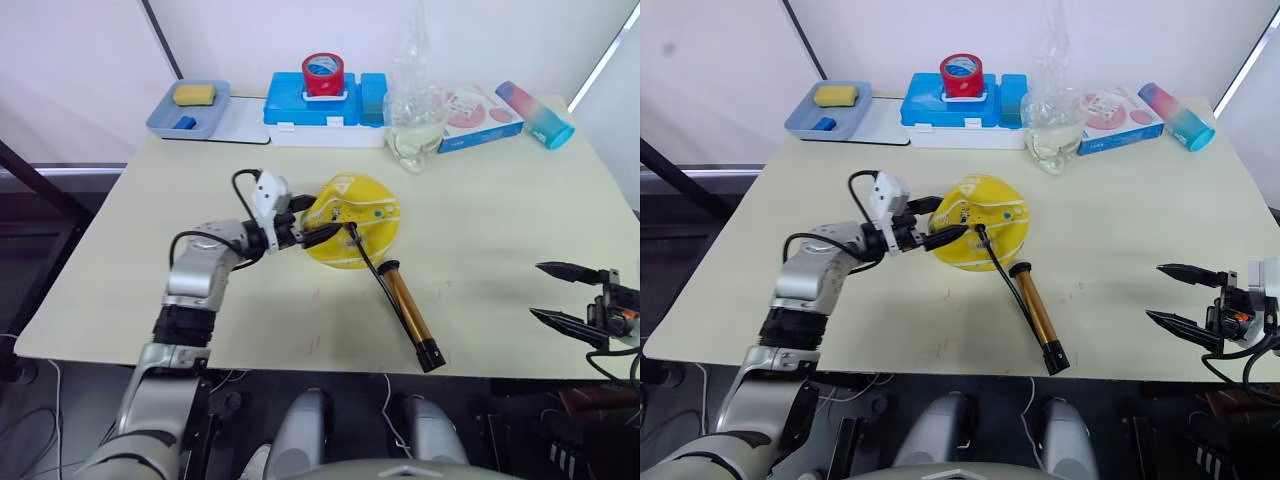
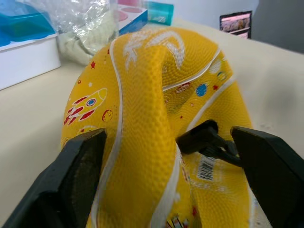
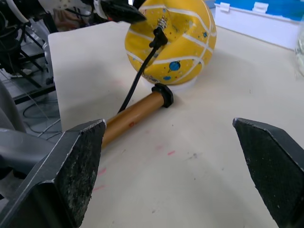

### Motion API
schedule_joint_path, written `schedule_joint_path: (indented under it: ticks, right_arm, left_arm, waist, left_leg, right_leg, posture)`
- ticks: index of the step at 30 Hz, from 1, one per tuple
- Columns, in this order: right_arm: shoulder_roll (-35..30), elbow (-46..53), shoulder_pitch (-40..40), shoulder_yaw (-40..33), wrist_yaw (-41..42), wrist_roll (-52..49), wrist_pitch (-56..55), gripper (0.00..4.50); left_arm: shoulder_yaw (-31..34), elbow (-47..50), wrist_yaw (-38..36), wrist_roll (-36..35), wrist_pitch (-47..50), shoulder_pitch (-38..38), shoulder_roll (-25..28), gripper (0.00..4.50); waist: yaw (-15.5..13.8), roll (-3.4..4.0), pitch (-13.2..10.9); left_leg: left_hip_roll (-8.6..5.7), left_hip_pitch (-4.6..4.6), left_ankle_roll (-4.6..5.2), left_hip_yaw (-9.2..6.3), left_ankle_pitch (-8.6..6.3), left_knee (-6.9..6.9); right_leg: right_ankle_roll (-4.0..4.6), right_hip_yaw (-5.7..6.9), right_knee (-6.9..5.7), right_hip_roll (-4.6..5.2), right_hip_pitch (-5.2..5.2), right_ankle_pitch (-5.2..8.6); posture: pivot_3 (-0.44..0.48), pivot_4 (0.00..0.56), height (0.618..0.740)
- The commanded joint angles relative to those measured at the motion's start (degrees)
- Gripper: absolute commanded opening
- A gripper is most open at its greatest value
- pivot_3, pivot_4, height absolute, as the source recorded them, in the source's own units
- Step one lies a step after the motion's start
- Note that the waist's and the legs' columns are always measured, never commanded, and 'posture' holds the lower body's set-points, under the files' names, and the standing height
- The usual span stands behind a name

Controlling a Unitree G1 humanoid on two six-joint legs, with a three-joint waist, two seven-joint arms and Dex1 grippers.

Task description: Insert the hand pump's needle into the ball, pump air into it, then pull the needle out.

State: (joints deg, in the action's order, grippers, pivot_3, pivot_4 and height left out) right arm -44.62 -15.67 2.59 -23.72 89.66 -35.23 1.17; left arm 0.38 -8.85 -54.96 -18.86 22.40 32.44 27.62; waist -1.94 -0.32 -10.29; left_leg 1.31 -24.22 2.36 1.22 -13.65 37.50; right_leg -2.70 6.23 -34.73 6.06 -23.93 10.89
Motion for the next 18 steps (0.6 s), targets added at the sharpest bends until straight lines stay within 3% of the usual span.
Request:
schedule_joint_path:
  ticks: [1, 9, 18]
  right_arm:
    - [-0.36, 1.02, 0.5, -0.57, 0.67, -1.22, -0.12, 4.5]
    - [-0.39, -1.13, 1.99, 0.41, 2.48, -0.86, -0.9, 4.5]
    - [-1.94, -1.37, 0.69, 0.99, 2.84, -3.18, -0.17, 4.5]
  left_arm:
    - [3.1, 8.42, -1.37, -4.18, 2.78, -2.97, 2.98, 4.41]
    - [8.07, 21.15, -4.47, -10.77, 7.78, -17.5, 11.06, 4.41]
    - [17.64, 25.57, -8.27, -12.36, 1.76, -40.45, 14.33, 4.41]
  waist:
    - [-0.05, 0.01, -0.14]
    - [-0.31, 0.06, -0.28]
    - [-0.18, 0.15, -0.35]
  left_leg:
    - [0.0, 0.01, -0.02, 0.01, 0.02, 0.0]
    - [0.01, 0.14, -0.05, 0.04, 0.03, 0.0]
    - [0.07, 0.32, -0.08, 0.1, 0.03, -0.02]
  right_leg:
    - [0.0, -0.01, -0.01, 0.0, 0.01, 0.0]
    - [0.0, -0.14, -0.07, 0.0, 0.02, 0.0]
    - [0.22, -0.38, -0.11, -0.01, 0.01, 0.13]
  posture:
    - [0.0, 0.15, 0.739]
    - [0.0, 0.15, 0.739]
    - [0.0, 0.15, 0.739]
